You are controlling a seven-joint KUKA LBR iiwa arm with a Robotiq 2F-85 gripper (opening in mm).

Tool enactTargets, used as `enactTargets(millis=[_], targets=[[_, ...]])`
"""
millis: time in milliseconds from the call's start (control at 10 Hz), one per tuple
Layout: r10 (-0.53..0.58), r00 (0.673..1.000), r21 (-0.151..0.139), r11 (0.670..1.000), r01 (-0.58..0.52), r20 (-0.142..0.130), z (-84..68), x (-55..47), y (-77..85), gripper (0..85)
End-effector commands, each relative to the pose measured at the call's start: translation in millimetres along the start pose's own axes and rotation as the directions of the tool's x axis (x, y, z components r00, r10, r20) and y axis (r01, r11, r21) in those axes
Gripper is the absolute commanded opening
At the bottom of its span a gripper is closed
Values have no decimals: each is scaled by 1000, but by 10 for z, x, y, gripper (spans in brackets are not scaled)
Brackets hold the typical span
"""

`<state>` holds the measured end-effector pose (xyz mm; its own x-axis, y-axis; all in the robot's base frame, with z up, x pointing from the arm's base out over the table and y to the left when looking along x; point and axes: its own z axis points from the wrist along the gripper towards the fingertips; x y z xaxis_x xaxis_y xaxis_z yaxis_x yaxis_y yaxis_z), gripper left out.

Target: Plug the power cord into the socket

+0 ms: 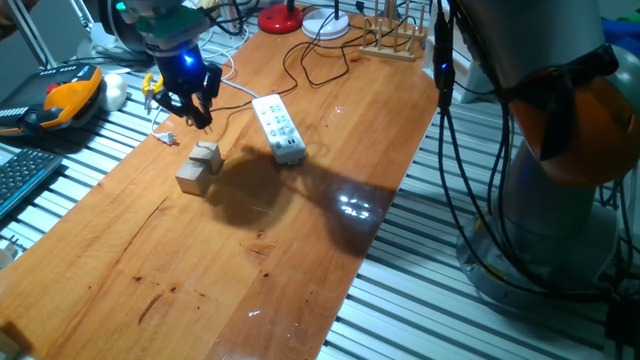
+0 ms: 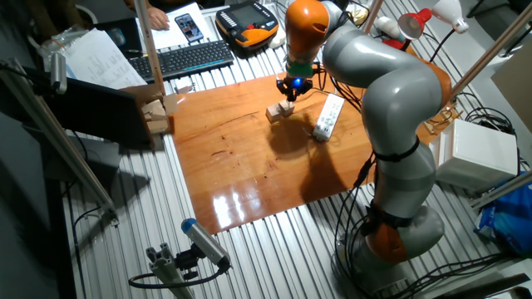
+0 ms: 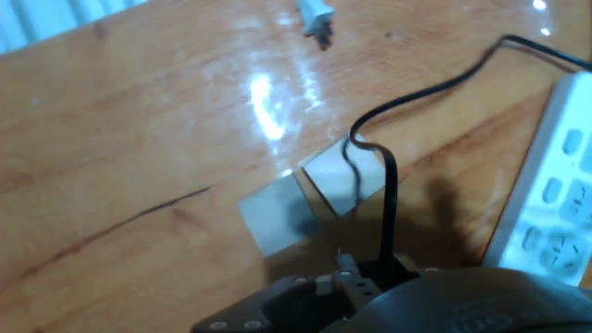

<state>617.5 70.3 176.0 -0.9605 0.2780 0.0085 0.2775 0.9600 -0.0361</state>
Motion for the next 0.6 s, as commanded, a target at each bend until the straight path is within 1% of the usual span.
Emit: enactTargets(millis=[0, 100, 200, 300, 400, 500], targets=[[-667, 745, 12, 745, 666, 18, 2, 2, 4, 0], [-664, 747, 11, 747, 664, 16, 2, 2, 4, 0], [-648, 762, 8, 762, 648, 7, 2, 2, 4, 0], [-630, 777, 25, 776, 630, -7, 2, 2, 4, 0], [-609, 793, 17, 793, 610, -20, 2, 2, 4, 0], [-593, 805, 24, 804, 594, -15, 2, 2, 4, 0]])
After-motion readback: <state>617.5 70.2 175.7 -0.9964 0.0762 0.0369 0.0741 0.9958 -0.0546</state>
